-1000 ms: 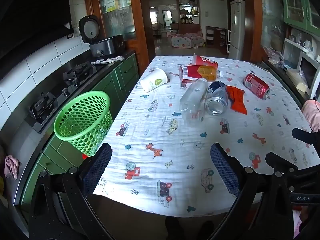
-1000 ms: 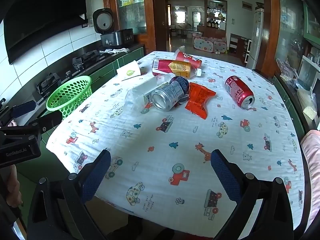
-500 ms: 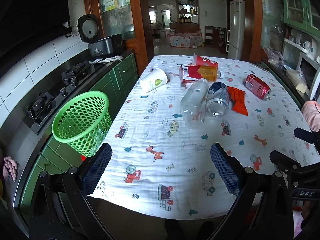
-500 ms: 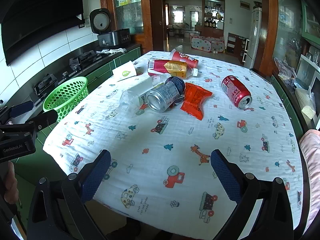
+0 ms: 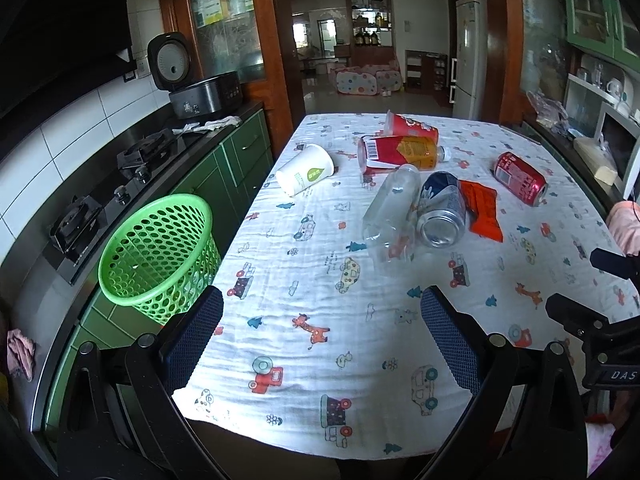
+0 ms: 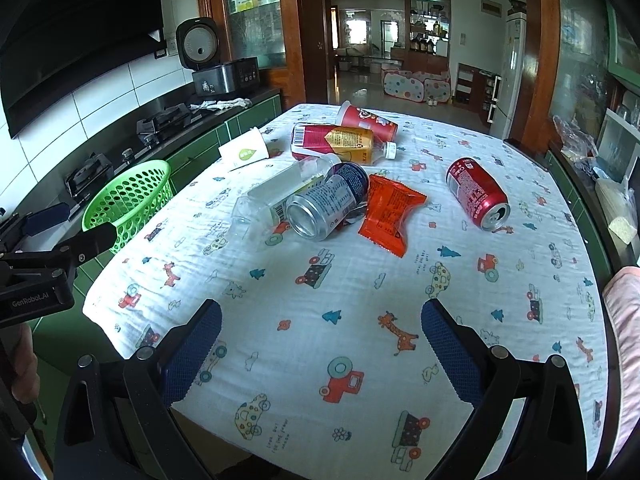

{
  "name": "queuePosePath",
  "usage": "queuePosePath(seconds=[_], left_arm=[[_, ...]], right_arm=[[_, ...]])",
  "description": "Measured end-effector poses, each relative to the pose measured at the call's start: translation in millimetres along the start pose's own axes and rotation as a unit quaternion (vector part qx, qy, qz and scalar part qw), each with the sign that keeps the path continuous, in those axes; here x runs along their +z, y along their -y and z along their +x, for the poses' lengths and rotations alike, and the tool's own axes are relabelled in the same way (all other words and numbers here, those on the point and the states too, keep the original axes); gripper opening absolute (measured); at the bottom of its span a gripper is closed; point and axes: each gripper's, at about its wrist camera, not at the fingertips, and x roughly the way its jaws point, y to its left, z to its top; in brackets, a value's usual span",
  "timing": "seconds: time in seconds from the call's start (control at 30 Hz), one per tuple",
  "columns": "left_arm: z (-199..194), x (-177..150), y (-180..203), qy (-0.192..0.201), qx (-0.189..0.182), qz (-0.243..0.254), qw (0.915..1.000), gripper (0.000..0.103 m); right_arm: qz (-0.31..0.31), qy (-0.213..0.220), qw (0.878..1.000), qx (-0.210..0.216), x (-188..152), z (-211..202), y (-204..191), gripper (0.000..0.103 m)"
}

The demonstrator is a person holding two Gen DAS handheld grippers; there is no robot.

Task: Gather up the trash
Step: 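Move both tools toward the trash items on the table, then grasp the orange snack bag with the right tool while the left grasps the clear plastic bottle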

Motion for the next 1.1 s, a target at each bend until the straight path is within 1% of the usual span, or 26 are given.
queuePosePath(seconds=[0.17, 0.3, 0.4, 0.47, 0.53, 0.6, 0.63, 0.67, 0.73, 0.83, 0.93, 1.1], left_arm=[[9, 8, 2, 0.003, -0.002, 0.008, 1.0, 0.098], [21, 18, 0, -0.001, -0.012, 0.008, 0.9999, 0.097], [33, 25, 1, -0.01, -0.026, 0.007, 0.9996, 0.09], [43, 32, 2, -0.016, -0.039, 0.004, 0.9991, 0.088], [53, 39, 5, -0.021, -0.051, 0.007, 0.9985, 0.084], [65, 48, 10, -0.024, -0.061, 0.017, 0.9977, 0.082], [71, 52, 13, -0.026, -0.065, 0.021, 0.9973, 0.081], [78, 56, 15, -0.028, -0.069, 0.025, 0.9969, 0.08], [94, 66, 20, -0.038, -0.081, 0.031, 0.9955, 0.074], [120, 79, 30, -0.054, -0.097, 0.041, 0.9931, 0.068], [142, 87, 40, -0.069, -0.109, 0.054, 0.9902, 0.066], [172, 93, 51, -0.095, -0.13, 0.063, 0.985, 0.066]], right_arm=[[-0.005, -0.003, 1.0, -0.004, 10, 8, 5, 0.097], [-0.002, -0.007, 1.0, -0.01, 22, 19, 14, 0.096], [0.007, -0.012, 1.0, -0.012, 33, 31, 27, 0.096], [0.013, -0.016, 1.0, -0.016, 42, 39, 36, 0.095], [0.022, -0.022, 0.999, -0.016, 50, 50, 46, 0.095], [0.033, -0.03, 0.999, -0.019, 59, 64, 58, 0.089], [0.037, -0.033, 0.999, -0.02, 63, 70, 63, 0.081], [0.044, -0.04, 0.998, -0.02, 68, 79, 69, 0.08], [0.056, -0.049, 0.997, -0.018, 74, 94, 78, 0.079], [0.074, -0.068, 0.995, -0.015, 81, 121, 91, 0.073], [0.093, -0.085, 0.992, 0.0, 84, 143, 98, 0.071], [0.1, -0.103, 0.99, 0.011, 85, 165, 102, 0.069]])
